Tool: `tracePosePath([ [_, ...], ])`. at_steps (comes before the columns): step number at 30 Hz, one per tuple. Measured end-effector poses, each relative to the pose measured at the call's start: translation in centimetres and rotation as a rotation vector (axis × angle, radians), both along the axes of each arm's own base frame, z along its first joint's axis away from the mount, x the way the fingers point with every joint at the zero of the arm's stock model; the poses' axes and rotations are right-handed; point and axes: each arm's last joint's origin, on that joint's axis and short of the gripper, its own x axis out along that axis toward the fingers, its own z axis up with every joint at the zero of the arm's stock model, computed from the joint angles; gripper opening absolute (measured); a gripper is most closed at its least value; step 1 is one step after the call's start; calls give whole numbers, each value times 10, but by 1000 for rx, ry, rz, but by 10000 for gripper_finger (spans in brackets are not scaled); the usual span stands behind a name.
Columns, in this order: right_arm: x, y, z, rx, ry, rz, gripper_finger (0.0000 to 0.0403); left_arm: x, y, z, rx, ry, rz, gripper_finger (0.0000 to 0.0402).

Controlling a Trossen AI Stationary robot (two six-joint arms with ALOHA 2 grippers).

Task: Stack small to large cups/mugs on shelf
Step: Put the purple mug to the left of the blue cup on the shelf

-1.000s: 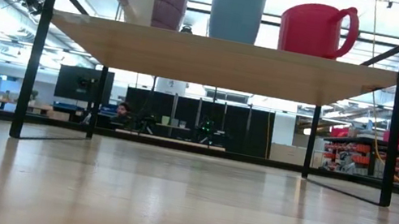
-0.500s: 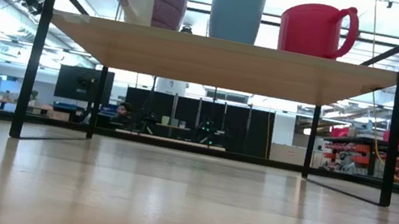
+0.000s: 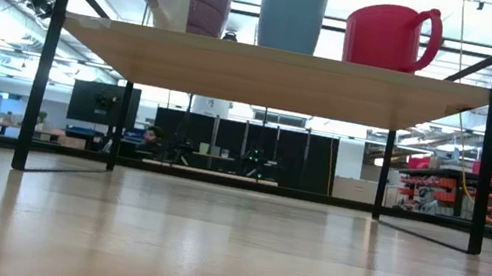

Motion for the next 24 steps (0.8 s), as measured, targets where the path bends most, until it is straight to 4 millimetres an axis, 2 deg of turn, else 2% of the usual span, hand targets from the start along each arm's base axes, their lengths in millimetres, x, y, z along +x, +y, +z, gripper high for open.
tracePosePath([
  [11,3,-3,-3,-11,21,-22,12,14,6,-12,9,61,41,76],
  [24,3,-3,-3,-11,23,-21,12,30,5,-17,-12,39,13,80],
])
